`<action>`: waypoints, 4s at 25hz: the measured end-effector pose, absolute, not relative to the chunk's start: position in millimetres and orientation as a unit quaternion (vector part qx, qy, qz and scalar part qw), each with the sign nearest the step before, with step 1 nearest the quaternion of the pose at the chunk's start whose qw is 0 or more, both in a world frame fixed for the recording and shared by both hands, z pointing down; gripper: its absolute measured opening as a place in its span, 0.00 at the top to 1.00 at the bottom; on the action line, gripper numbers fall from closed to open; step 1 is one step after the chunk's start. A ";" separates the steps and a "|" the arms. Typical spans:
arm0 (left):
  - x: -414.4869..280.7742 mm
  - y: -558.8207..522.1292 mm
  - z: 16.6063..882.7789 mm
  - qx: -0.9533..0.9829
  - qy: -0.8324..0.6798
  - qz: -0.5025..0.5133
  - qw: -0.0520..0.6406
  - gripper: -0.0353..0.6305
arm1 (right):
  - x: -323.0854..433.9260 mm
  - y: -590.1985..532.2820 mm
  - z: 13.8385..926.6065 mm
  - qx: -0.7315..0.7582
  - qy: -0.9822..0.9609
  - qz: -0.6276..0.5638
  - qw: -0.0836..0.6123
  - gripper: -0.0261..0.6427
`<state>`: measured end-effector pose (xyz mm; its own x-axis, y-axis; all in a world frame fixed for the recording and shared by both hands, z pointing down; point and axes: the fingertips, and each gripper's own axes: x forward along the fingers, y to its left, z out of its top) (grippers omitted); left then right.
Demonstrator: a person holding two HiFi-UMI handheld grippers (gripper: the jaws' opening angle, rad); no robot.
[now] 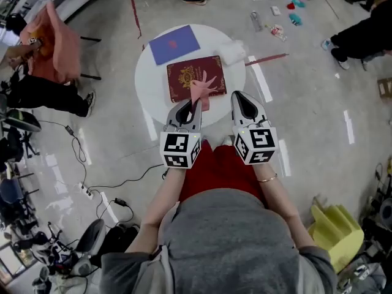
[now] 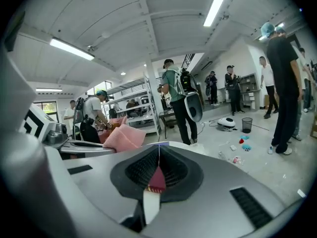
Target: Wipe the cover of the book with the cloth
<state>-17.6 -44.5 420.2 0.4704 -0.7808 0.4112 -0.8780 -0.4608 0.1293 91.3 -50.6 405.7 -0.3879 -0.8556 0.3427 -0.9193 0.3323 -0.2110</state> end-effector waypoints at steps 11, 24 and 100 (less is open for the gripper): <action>-81.9 -52.2 443.0 0.783 -0.571 0.148 0.199 0.89 | 45.6 -71.7 436.8 0.487 -0.840 0.202 0.131 0.92; -104.2 -137.4 479.5 0.795 -0.534 0.177 0.227 0.89 | 32.4 -127.1 474.5 0.516 -0.807 0.229 0.175 0.92; -183.0 -175.1 576.4 0.668 -0.594 0.307 0.326 0.89 | 7.1 -139.6 538.9 0.474 -0.798 0.257 0.270 0.92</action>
<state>-183.0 -175.1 576.4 0.1053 -0.5935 0.7979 -0.9942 -0.0816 0.0705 7.1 -139.6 538.9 -0.4047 -0.6173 0.6747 -0.8948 0.4193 -0.1531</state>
